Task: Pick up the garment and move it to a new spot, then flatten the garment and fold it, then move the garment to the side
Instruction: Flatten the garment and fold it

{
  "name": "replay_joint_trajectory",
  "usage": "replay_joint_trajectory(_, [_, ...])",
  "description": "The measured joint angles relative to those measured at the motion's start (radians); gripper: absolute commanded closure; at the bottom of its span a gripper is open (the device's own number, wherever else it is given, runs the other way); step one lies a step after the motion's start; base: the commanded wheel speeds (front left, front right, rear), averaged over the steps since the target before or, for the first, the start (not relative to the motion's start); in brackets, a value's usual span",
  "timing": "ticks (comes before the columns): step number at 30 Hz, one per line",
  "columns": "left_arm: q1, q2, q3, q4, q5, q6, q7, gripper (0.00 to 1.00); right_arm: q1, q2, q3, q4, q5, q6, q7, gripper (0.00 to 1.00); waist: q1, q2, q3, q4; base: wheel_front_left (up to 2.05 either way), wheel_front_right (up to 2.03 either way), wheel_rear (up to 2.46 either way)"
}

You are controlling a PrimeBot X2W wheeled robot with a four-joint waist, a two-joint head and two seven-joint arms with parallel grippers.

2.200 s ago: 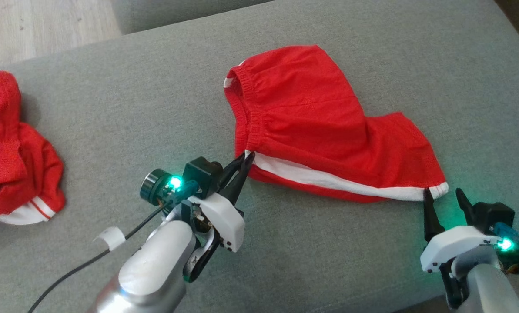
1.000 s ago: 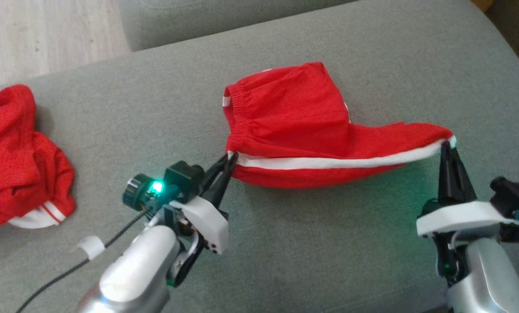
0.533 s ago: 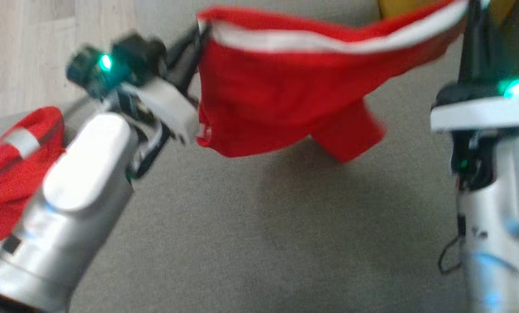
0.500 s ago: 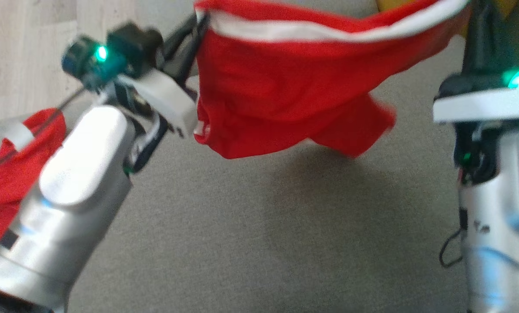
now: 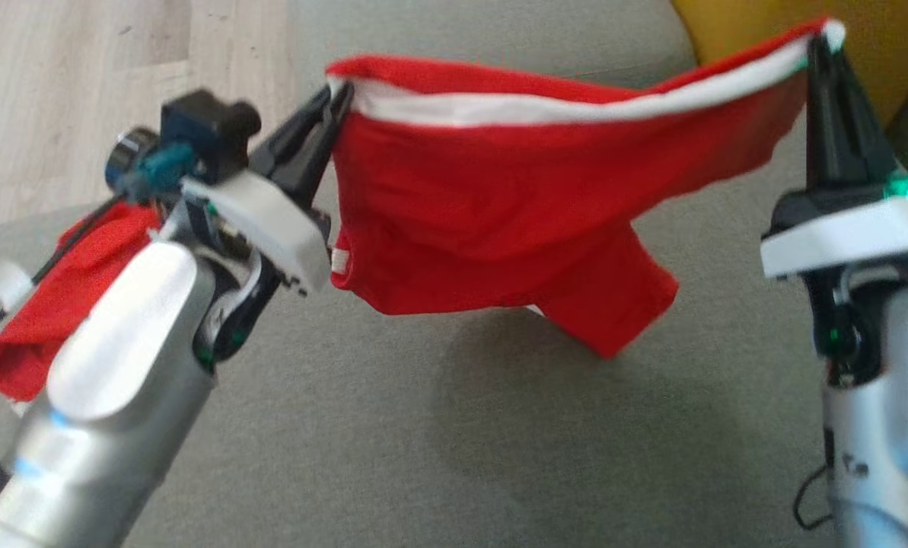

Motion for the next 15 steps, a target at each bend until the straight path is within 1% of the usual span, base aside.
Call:
replay_joint_trajectory(3, [0.040, 0.025, 0.000, -0.073, -0.020, 0.011, 0.028, 1.00, 0.039, 0.000, -0.006, -0.055, 0.000, 0.000, 0.030, 1.00, -0.0001, 0.0000, 0.009, 0.010, 0.00, 0.00, 0.00])
replay_joint_trajectory(5, [0.039, 0.040, 0.002, -0.111, -0.023, 0.020, 0.044, 1.00, 0.028, -0.003, -0.007, -0.080, 0.000, 0.000, 0.050, 1.00, 0.0000, 0.0000, 0.024, 0.012, 0.00, 0.00, 0.00])
replay_joint_trajectory(8, [0.016, 0.051, 0.008, -0.125, -0.023, 0.026, 0.068, 1.00, -0.028, -0.016, 0.001, -0.075, 0.000, 0.000, 0.075, 1.00, 0.0000, 0.0000, 0.056, 0.009, 0.00, 0.00, 0.00])
replay_joint_trajectory(10, [-0.029, 0.051, 0.010, -0.112, -0.022, 0.025, 0.077, 1.00, -0.107, -0.024, 0.007, -0.034, 0.003, 0.000, 0.075, 1.00, 0.0001, 0.0000, 0.089, 0.004, 0.00, 0.00, 0.00])
replay_joint_trajectory(13, [-0.160, 0.046, 0.016, -0.039, -0.002, 0.004, 0.077, 1.00, -0.284, -0.058, 0.032, 0.093, -0.002, 0.000, 0.053, 1.00, 0.0003, 0.0000, 0.151, -0.005, 0.00, 0.00, 0.00])
replay_joint_trajectory(14, [-0.160, 0.046, 0.016, -0.039, -0.002, 0.004, 0.077, 1.00, -0.284, -0.058, 0.032, 0.093, -0.002, 0.000, 0.053, 1.00, 0.0003, 0.0000, 0.151, -0.005, 0.00, 0.00, 0.00])
replay_joint_trajectory(15, [-0.214, 0.043, 0.020, -0.006, 0.009, -0.004, 0.072, 1.00, -0.348, -0.070, 0.041, 0.142, -0.003, 0.000, 0.034, 1.00, 0.0003, 0.0000, 0.174, -0.008, 0.00, 0.00, 0.00])
